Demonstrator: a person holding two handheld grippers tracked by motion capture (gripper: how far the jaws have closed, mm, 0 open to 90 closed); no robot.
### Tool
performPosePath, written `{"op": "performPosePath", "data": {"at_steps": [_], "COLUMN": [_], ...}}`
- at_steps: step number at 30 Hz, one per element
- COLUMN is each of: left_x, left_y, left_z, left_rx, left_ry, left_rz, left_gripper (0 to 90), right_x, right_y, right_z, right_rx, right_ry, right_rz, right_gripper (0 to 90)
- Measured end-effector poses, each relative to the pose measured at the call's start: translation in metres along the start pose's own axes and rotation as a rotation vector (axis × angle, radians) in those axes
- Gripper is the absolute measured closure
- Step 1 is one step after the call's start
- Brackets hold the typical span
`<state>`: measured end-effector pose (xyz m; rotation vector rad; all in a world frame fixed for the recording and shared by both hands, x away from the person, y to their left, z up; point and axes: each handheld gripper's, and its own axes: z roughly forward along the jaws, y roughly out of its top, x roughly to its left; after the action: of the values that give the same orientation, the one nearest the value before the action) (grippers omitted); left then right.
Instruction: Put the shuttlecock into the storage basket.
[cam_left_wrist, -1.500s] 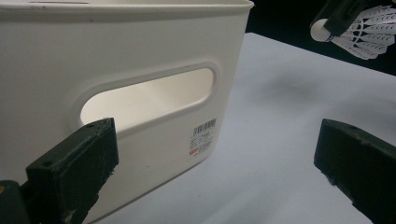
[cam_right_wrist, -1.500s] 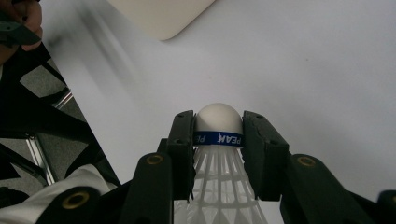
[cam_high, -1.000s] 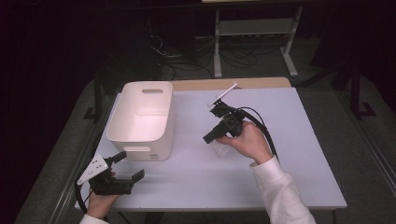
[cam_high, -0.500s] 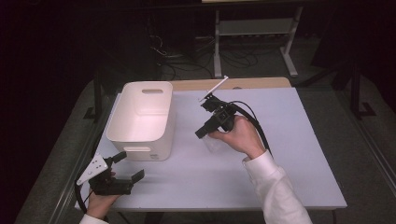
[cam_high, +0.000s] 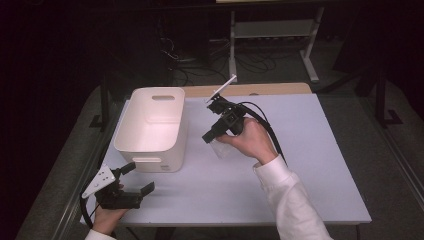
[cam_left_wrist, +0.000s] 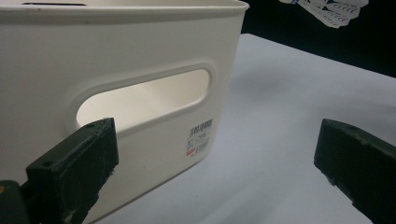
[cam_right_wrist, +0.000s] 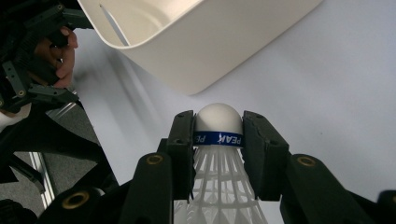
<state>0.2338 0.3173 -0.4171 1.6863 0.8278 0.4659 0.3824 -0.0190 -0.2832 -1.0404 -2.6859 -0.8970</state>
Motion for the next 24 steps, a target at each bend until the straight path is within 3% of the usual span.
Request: {"op": "performPosePath", "data": {"at_steps": [13, 16, 24], "left_x": [0.0, 0.001, 0.0], "left_y": [0.0, 0.0, 0.0], "left_z": [0.001, 0.001, 0.001], "left_rx": [-0.001, -0.001, 0.0], "left_ry": [-0.004, -0.006, -0.003], "left_rz": [0.001, 0.017, 0.003], "left_gripper": [0.0, 0.0, 0.0], "right_x": [0.005, 0.007, 0.012], "right_y": [0.014, 0.018, 0.028], "right_z": [0.005, 0.005, 0.005], "right_rx": [0.001, 0.006, -0.005], "right_ry": [0.006, 0.009, 0.008], "right_rz": [-0.02, -0.025, -0.036], "right_gripper": [63.9, 63.9, 63.9]}}
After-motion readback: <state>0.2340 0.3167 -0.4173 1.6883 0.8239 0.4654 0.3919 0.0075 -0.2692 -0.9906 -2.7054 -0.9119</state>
